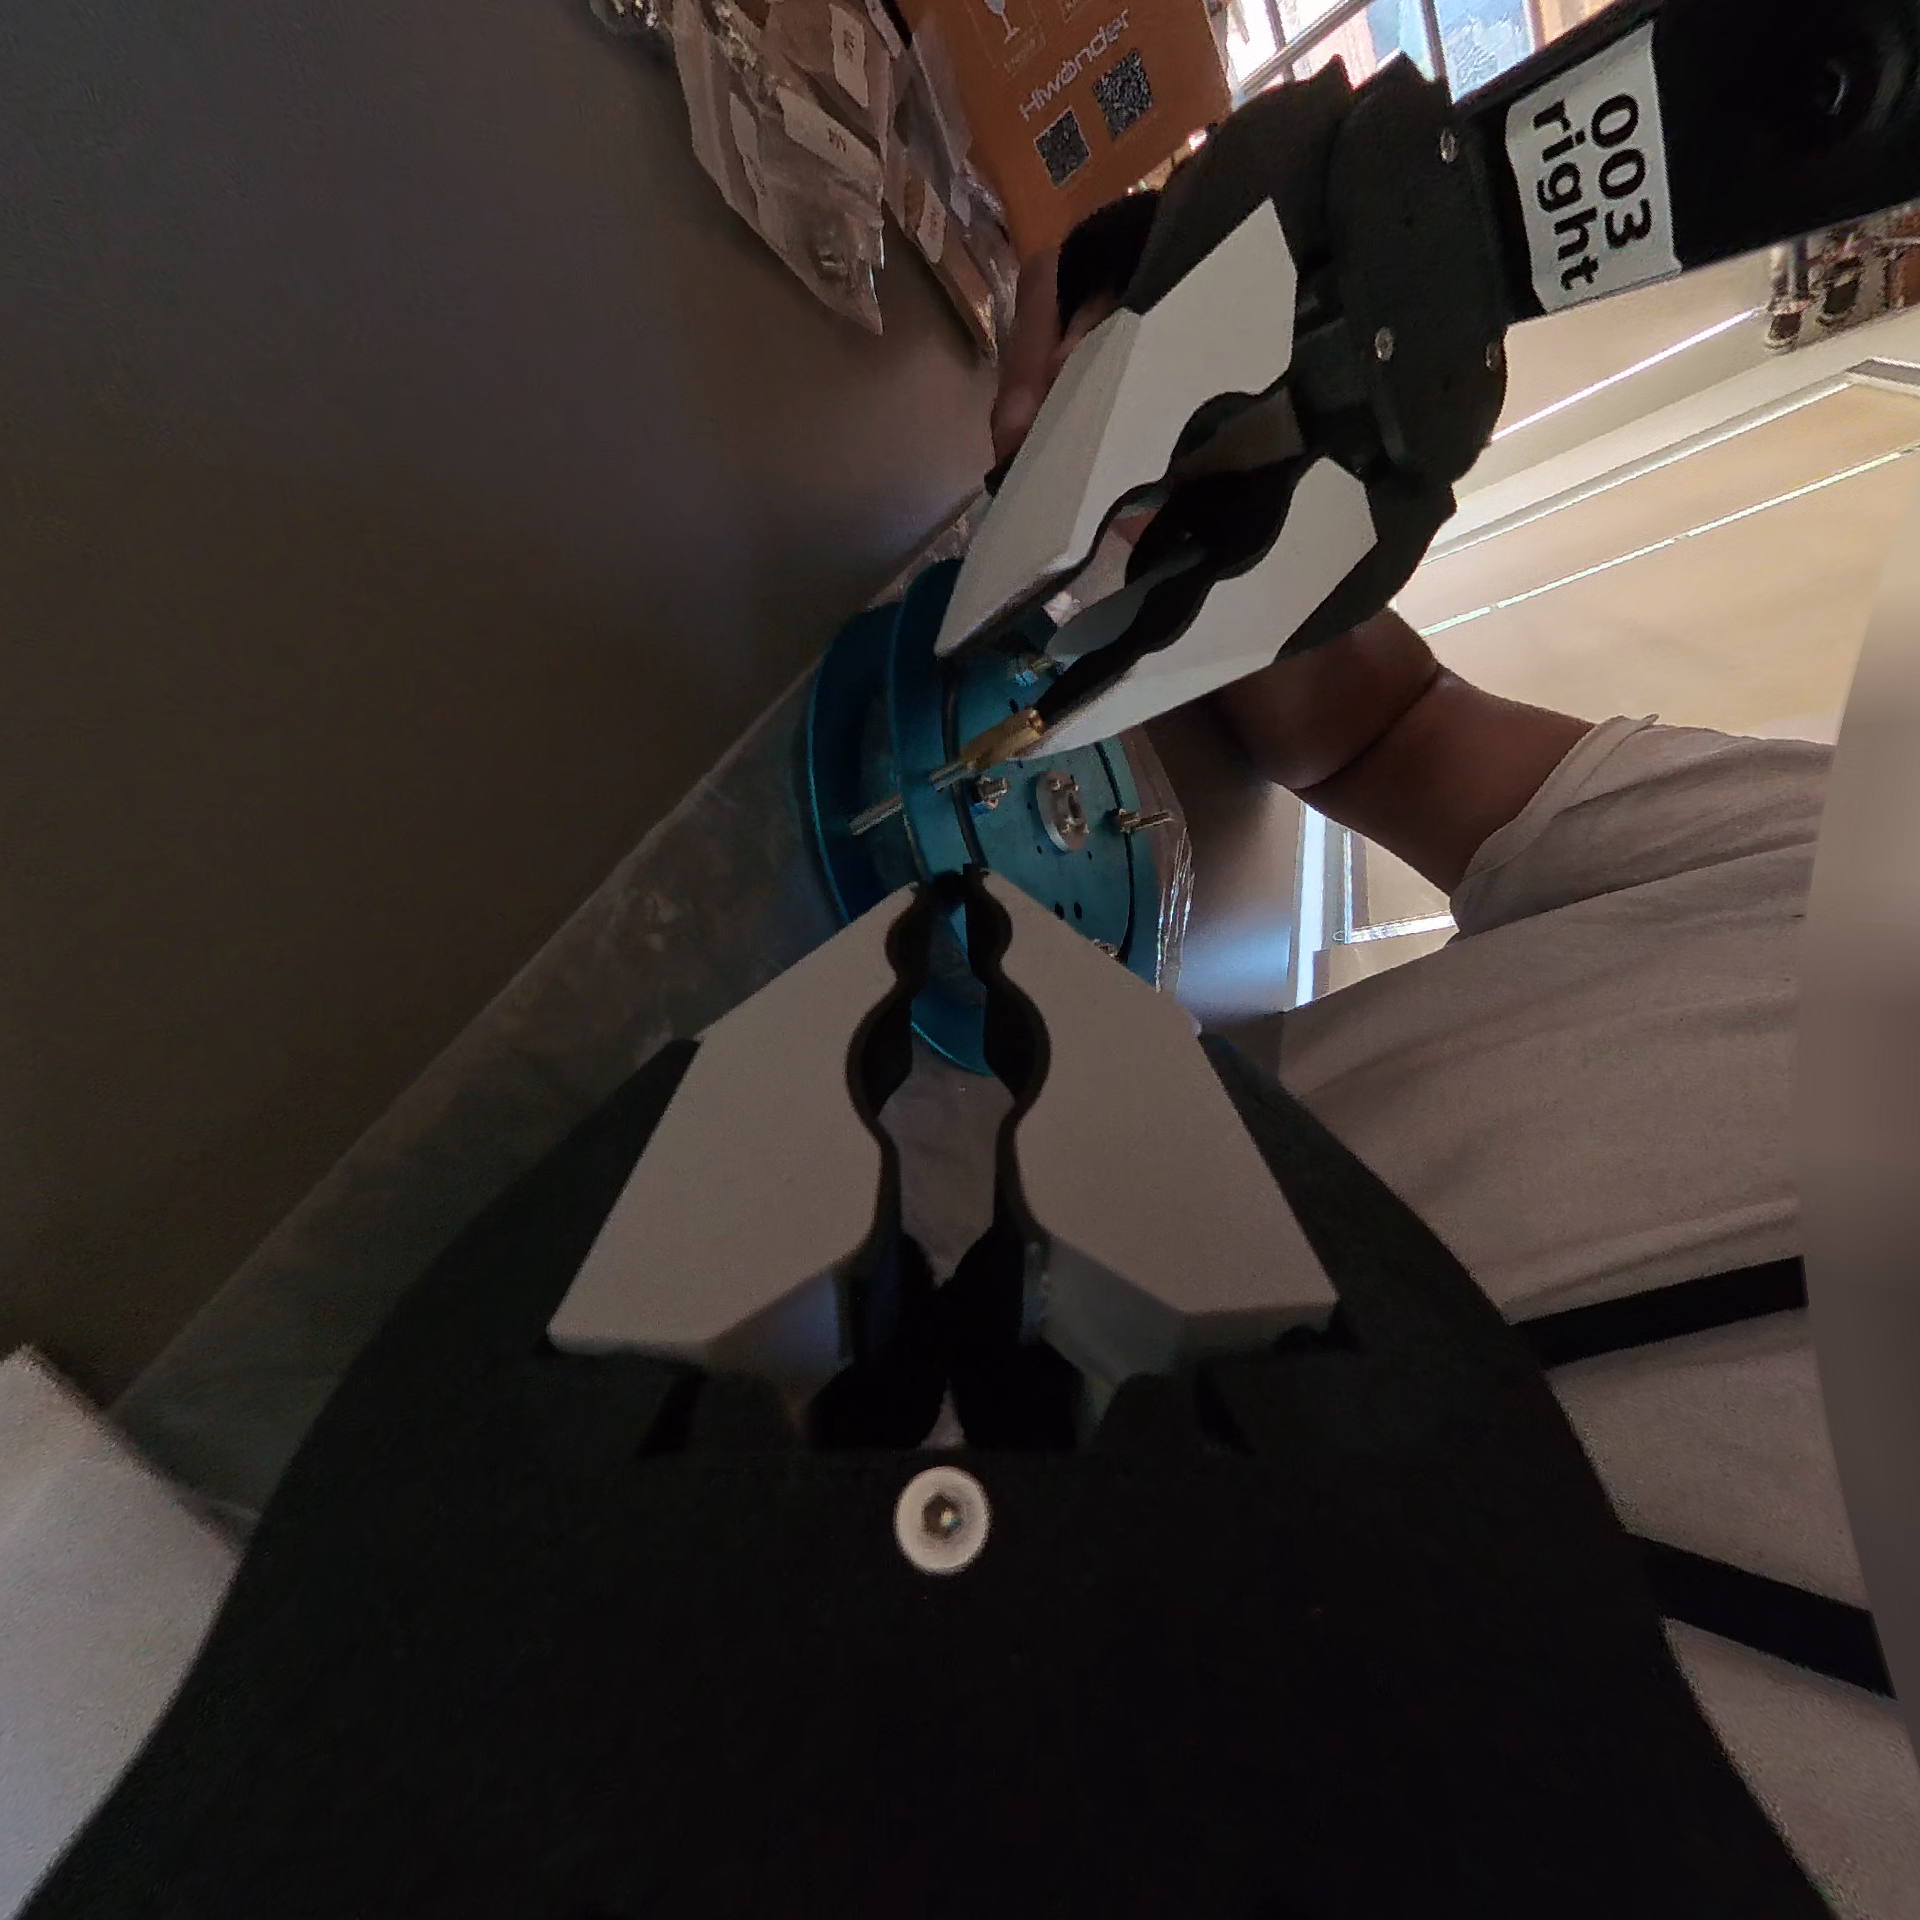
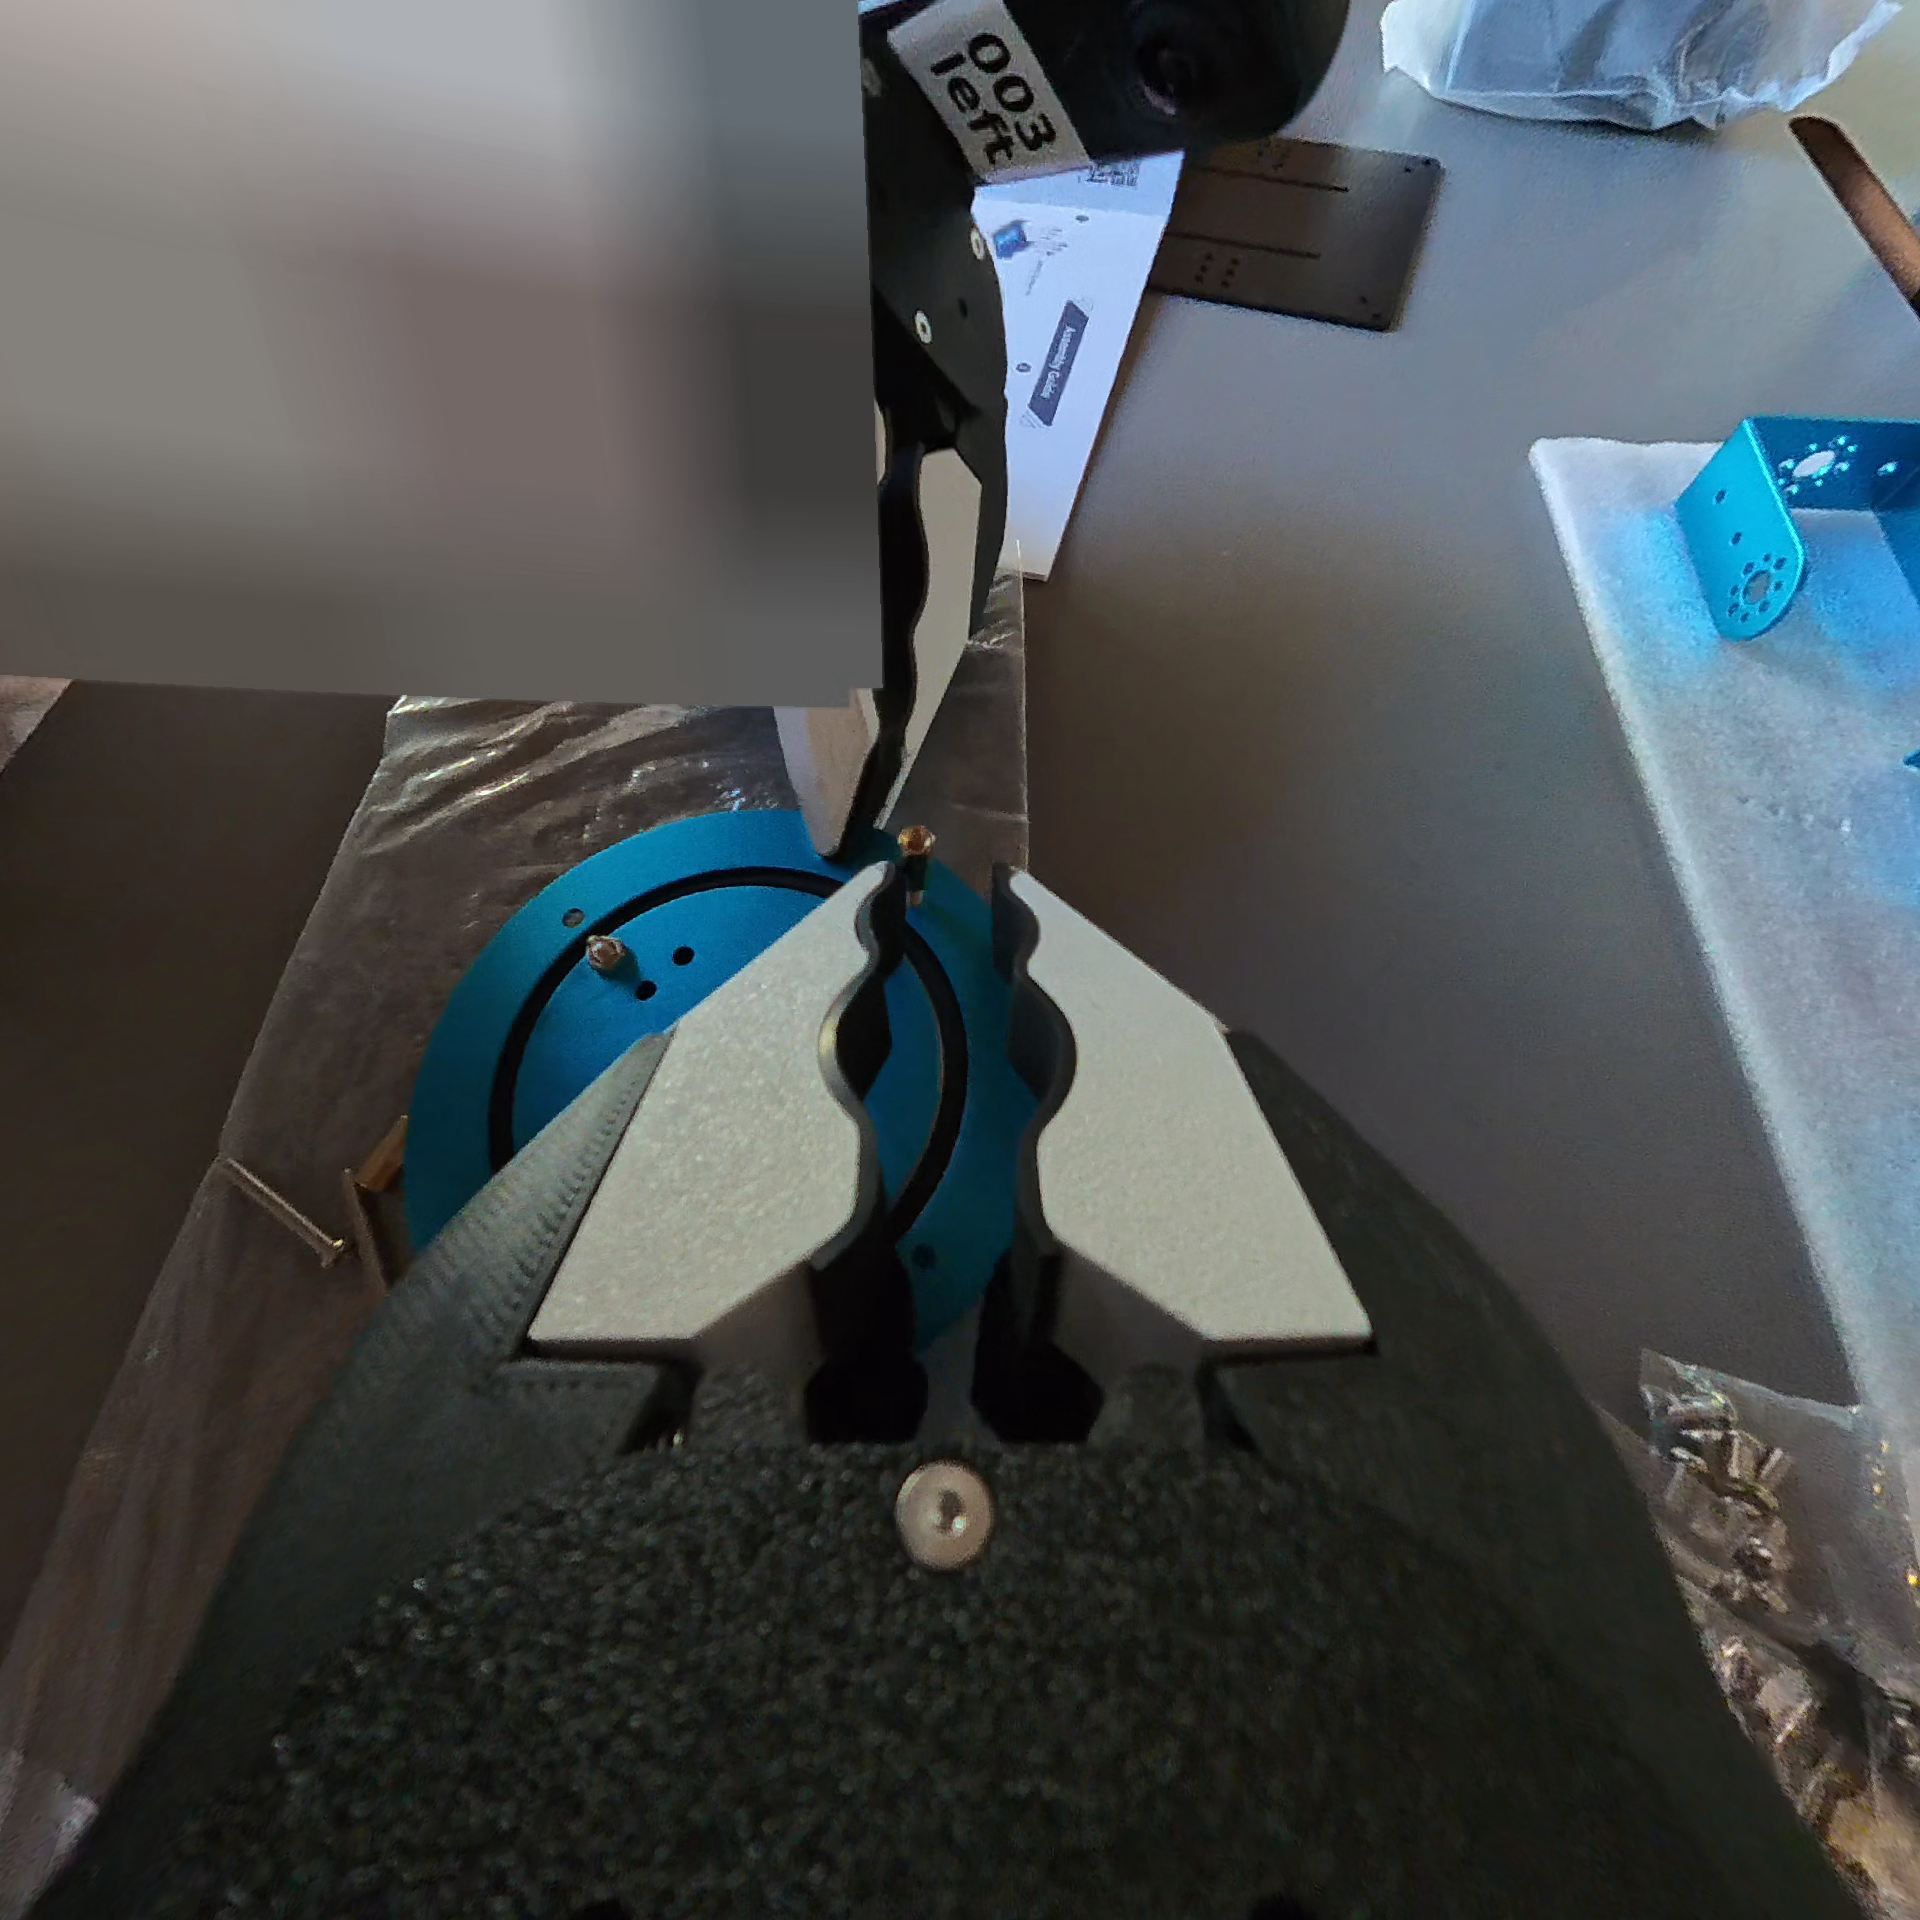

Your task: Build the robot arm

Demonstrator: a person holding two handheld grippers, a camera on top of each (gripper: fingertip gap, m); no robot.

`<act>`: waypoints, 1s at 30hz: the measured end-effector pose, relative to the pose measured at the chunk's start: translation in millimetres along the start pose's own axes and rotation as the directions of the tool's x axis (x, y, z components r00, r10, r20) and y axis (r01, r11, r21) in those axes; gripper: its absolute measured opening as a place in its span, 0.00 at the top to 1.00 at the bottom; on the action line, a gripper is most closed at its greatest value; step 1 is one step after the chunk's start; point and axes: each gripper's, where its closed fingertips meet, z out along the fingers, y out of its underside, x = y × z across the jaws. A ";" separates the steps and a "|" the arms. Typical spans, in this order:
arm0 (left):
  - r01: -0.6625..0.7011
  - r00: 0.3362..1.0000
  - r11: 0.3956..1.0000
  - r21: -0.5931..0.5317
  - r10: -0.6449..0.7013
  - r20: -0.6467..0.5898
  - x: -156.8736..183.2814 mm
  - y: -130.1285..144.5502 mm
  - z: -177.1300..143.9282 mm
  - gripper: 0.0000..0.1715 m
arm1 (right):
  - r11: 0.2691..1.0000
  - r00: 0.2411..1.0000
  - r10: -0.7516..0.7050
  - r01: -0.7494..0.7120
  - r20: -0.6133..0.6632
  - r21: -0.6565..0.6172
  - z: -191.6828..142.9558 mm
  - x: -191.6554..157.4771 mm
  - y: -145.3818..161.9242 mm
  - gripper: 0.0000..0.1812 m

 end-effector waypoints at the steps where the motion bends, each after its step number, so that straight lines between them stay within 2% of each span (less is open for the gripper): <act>1: -0.002 1.000 1.000 0.000 0.002 0.001 0.0 0.0 -0.1 0.97 | 1.000 1.000 0.003 -0.003 0.007 0.003 -0.3 -0.8 -0.6 0.92; 4: 0.003 1.000 1.000 -0.001 -0.003 -0.003 0.2 0.1 -0.2 0.97 | 1.000 0.999 -0.004 0.004 0.038 0.019 -0.2 -7.9 -5.2 0.90; 9: -0.011 1.000 1.000 0.002 0.011 0.007 0.2 -0.1 -0.2 0.97 | 0.999 0.999 -0.047 0.047 -0.018 0.005 4.3 -4.9 -7.7 0.91; 15: -0.050 0.998 0.998 0.029 0.049 0.025 0.0 -7.4 -8.5 0.94 | 1.000 1.000 -0.004 0.005 -0.017 0.014 2.8 -1.6 -5.4 0.92; 17: -0.111 0.993 0.993 0.031 0.110 0.045 -0.3 -12.5 -19.7 0.92 | 1.000 1.000 -0.002 0.002 -0.017 0.016 1.5 -1.4 -6.2 0.91; 19: -0.252 0.966 0.967 -0.033 0.254 0.056 1.7 -8.0 -30.4 0.92 | 1.000 1.000 0.003 -0.002 -0.009 0.027 0.2 -2.9 -8.1 0.90; 21: -0.462 0.878 0.879 -0.119 0.472 0.083 0.6 2.9 -37.1 0.89 | 0.999 1.000 0.001 -0.001 0.000 0.037 -1.7 -4.6 -10.0 0.90; 23: -0.653 0.739 0.737 -0.174 0.670 0.064 7.7 13.7 -37.1 0.84 | 0.999 1.000 -0.008 0.007 0.010 0.045 -4.0 -7.4 -12.1 0.88; 26: -0.817 0.540 0.541 -0.201 0.839 0.063 15.5 18.1 -28.7 0.80 | 0.998 0.999 -0.037 0.036 0.018 0.050 -6.7 -11.8 -13.0 0.87; 28: -0.847 0.471 0.474 -0.240 0.879 0.072 11.8 16.4 -23.7 0.79 | 0.998 0.999 -0.043 0.041 0.030 0.055 -8.1 -15.4 -13.2 0.87; 30: -0.834 0.481 0.462 -0.302 0.877 0.014 5.1 20.2 -19.3 0.72 | 0.998 0.998 -0.043 0.041 0.035 0.052 -9.3 -17.6 -12.1 0.86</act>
